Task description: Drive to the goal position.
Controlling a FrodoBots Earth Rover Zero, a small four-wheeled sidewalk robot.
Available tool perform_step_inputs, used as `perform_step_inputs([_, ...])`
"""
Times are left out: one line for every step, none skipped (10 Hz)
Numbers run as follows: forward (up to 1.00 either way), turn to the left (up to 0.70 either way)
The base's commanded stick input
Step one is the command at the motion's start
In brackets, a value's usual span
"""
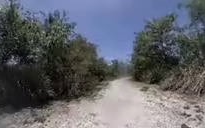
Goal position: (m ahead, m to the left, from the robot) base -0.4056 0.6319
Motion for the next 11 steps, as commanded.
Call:
perform_step_inputs([0.3,0.0])
perform_step_inputs([0.3,0.0])
perform_step_inputs([0.3,0.0])
perform_step_inputs([0.3,0.0])
perform_step_inputs([0.3,0.0])
perform_step_inputs([0.3,0.0])
perform_step_inputs([0.3,0.0])
perform_step_inputs([0.3,0.0])
perform_step_inputs([0.3,0.0])
perform_step_inputs([0.3,0.0])
perform_step_inputs([0.3,0.0])
